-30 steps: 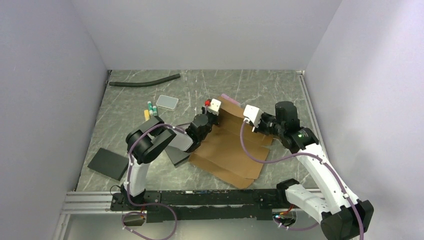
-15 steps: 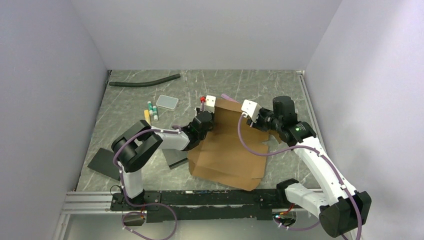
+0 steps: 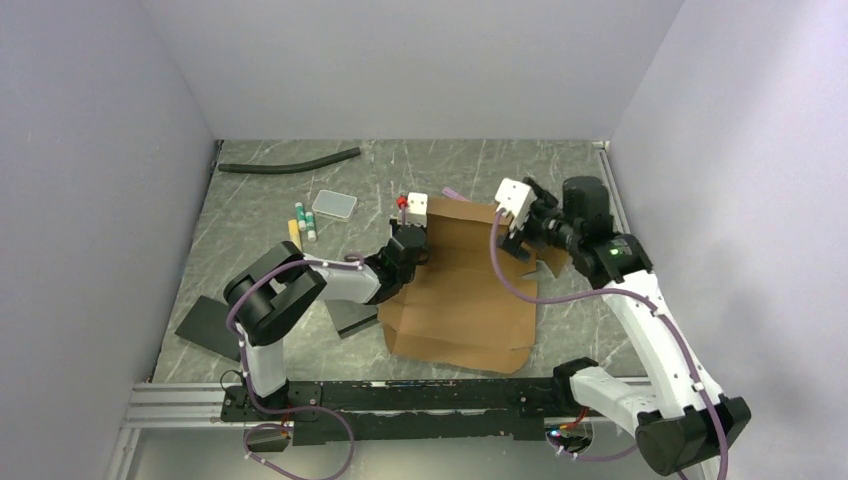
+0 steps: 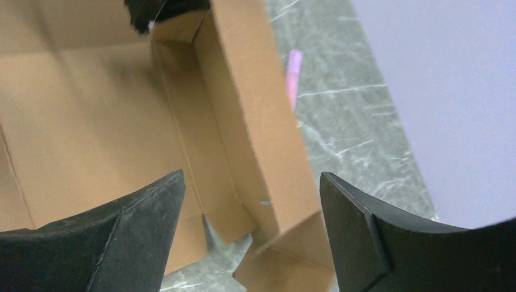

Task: Fold the paper box

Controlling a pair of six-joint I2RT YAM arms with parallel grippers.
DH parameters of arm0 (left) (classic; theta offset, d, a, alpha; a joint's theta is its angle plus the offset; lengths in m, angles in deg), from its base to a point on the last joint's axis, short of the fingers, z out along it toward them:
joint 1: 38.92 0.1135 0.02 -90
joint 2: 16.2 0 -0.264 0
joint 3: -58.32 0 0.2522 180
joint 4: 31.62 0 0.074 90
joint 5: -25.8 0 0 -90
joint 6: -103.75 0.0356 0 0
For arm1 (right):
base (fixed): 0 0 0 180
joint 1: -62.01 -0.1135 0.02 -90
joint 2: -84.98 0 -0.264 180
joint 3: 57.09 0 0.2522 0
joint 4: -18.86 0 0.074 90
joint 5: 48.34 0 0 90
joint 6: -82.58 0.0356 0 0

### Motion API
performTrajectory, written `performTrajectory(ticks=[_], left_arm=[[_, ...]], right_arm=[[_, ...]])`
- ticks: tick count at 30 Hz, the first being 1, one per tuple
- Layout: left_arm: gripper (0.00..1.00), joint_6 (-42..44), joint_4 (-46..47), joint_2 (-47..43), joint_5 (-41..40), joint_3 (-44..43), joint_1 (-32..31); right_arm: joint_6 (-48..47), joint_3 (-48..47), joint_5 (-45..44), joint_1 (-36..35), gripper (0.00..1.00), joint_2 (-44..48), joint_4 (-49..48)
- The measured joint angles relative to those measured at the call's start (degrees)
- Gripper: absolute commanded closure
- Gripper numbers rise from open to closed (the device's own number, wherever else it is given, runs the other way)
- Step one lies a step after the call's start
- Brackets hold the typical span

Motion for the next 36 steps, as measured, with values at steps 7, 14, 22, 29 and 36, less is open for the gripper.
performTrajectory(ticks=[7,14,22,29,36], left_arm=[[1.00,-0.5,-0.8,0.0,-4.0,0.0,-1.1],[1.00,-4.3,-6.2,-1.8,-8.1,0.0,-1.4],[1.00,-8.5,-11.0,-2.7,-10.5,-0.7,-1.8],[1.00,-12.2,-16.6,-2.8,-12.6,-2.7,-2.3],[1.00,-15.3,-21.2,-3.7,-13.9,-3.5,-2.5]], right_arm=[[7.6,-7.8,8.5,10.2,0.09,3.2,1.5],[16.6,8.6,15.0,26.0,0.09,11.9,-4.9],[25.1,19.8,16.7,36.9,0.08,8.7,-16.6],[26.2,19.7,19.4,38.4,0.13,-1.4,-29.4],[26.9,18.6,22.9,37.6,0.36,-15.5,-35.5]])
